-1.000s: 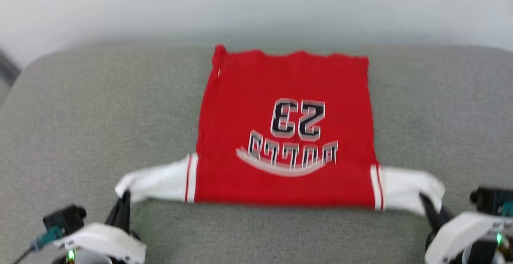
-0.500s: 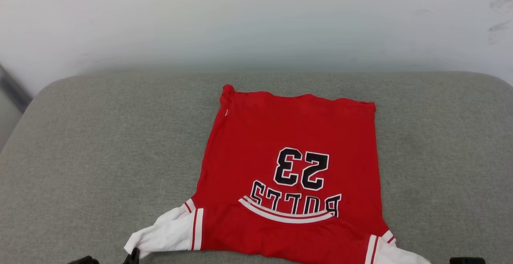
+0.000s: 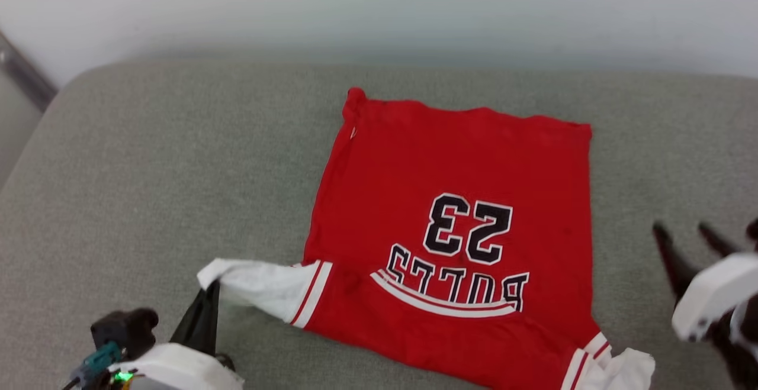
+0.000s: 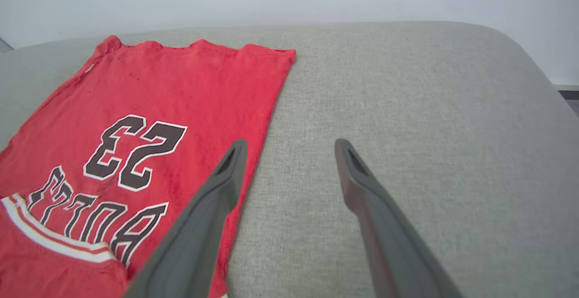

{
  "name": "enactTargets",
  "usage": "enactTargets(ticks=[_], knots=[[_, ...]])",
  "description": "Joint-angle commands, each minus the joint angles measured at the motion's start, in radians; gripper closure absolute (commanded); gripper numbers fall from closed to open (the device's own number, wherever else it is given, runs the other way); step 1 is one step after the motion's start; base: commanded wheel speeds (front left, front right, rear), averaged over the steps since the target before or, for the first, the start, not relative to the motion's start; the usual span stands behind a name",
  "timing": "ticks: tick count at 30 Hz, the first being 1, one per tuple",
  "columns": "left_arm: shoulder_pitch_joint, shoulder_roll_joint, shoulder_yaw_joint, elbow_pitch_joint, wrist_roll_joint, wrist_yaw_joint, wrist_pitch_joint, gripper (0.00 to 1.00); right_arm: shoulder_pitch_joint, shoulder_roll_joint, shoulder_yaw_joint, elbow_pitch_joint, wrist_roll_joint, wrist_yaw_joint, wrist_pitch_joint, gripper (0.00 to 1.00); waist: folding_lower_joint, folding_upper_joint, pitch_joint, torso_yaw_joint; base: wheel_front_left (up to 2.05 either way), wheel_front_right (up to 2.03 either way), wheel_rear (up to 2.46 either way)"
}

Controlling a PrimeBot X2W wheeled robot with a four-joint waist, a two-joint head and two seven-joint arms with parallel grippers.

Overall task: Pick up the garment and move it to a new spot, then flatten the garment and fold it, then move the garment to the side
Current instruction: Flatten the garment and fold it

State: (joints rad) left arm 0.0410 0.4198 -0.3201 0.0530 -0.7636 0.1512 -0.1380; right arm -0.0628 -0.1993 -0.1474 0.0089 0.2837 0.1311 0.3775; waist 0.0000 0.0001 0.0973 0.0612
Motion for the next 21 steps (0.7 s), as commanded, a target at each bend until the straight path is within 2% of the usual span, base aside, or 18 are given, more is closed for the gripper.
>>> enactTargets(ticks=[1,7,13,17,21], knots=[[-0.036,0.002,-0.007,-0.019,0.017,0.000,-0.008,1.00,-0.082,-0.015,-0.012,0.024,0.010,-0.001,0.015,0.00,0.0000,-0.0001,0.078,0.031,0.00,0.00,0.00],[-0.135,-0.018,-0.031,-0.075,0.059,-0.018,-0.037,1.00,-0.374,-0.055,-0.041,0.224,0.032,-0.001,0.148,0.00,0.0000,-0.0001,0.210,0.098,0.00,0.00,0.00],[-0.218,-0.050,-0.062,-0.098,0.081,-0.052,-0.062,1.00,-0.628,-0.106,-0.064,0.400,-0.005,-0.001,0.306,0.00,0.0000,-0.0001,0.320,0.168,0.00,0.00,0.00],[-0.254,-0.070,-0.078,-0.102,0.094,-0.068,-0.074,1.00,-0.745,-0.113,-0.080,0.482,-0.047,-0.001,0.380,0.00,0.0000,-0.0001,0.375,0.201,0.00,0.00,0.00],[-0.280,-0.084,-0.087,-0.095,0.102,-0.080,-0.087,1.00,-0.824,-0.120,-0.113,0.548,-0.091,-0.001,0.409,0.00,0.0000,-0.0001,0.419,0.223,0.00,0.00,0.00]])
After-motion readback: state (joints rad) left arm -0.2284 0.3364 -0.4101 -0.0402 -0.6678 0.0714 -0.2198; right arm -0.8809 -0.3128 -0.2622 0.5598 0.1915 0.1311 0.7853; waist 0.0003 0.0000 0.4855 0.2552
